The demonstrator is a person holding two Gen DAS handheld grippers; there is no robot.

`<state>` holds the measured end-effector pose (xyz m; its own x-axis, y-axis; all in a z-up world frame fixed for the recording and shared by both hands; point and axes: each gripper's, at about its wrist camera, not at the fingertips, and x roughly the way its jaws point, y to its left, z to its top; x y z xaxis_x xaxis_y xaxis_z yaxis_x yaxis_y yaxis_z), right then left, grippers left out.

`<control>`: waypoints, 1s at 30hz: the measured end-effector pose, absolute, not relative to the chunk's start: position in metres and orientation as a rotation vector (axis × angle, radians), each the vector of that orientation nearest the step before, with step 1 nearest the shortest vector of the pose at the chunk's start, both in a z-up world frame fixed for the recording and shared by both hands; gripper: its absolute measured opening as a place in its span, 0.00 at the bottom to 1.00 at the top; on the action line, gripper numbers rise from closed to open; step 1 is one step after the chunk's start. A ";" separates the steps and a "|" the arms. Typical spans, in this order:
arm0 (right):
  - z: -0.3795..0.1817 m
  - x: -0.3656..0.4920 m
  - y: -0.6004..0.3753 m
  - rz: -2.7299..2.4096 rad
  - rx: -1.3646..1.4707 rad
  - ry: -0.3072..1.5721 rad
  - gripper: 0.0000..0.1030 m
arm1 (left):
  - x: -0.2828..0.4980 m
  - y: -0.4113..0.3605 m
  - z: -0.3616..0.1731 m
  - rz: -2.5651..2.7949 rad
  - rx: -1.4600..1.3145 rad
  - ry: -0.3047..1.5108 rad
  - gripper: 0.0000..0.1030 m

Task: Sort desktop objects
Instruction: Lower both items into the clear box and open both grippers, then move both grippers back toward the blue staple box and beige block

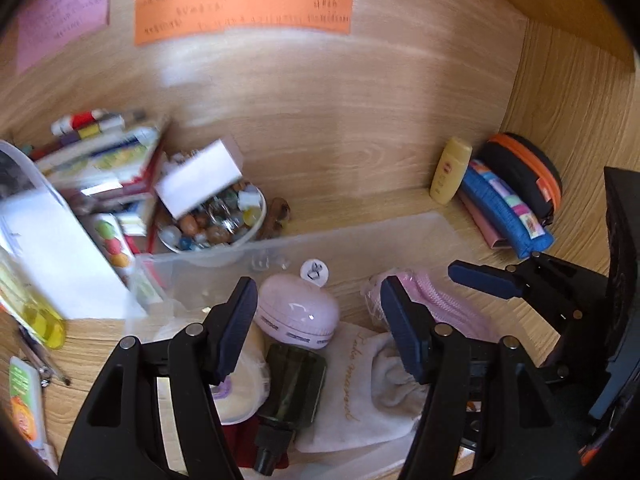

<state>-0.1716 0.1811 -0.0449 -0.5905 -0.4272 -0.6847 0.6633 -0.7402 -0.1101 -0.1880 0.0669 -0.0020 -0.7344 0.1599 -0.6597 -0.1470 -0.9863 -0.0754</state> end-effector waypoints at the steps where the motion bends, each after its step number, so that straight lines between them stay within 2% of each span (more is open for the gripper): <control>1: -0.042 -0.169 0.182 -2.307 0.846 0.470 0.63 | -0.184 0.065 0.003 2.794 -1.044 -0.025 0.68; 2: -0.039 -0.166 0.183 -2.311 0.827 0.467 0.69 | -0.181 0.064 0.007 2.801 -1.031 -0.027 0.71; 4: -0.032 -0.161 0.185 -2.310 0.790 0.450 0.72 | -0.173 0.061 0.016 2.834 -0.992 -0.020 0.78; 5: -0.029 -0.160 0.186 -2.310 0.781 0.443 0.73 | -0.169 0.061 0.021 2.850 -0.982 -0.011 0.79; 7: -0.023 -0.158 0.188 -2.319 0.769 0.431 0.73 | -0.163 0.057 0.027 2.870 -0.971 -0.014 0.90; 8: -0.021 -0.158 0.189 -2.326 0.767 0.424 0.73 | -0.158 0.054 0.031 2.886 -0.962 -0.026 0.92; 14: -0.001 -0.150 0.202 -2.347 0.746 0.368 0.74 | -0.133 0.036 0.044 2.923 -0.915 -0.077 0.96; 19: 0.005 -0.132 0.211 -2.357 0.716 0.399 0.74 | -0.116 0.026 0.045 2.930 -0.909 -0.100 0.97; 30: -0.006 -0.098 0.231 -2.380 0.747 0.425 0.74 | -0.080 0.013 0.018 2.910 -0.976 -0.052 0.97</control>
<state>-0.0980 0.2313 -0.0056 -0.6603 -0.4501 -0.6012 0.6303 -0.7674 -0.1177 -0.0795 0.0130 0.0179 -0.7955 0.0793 -0.6008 -0.0577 -0.9968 -0.0552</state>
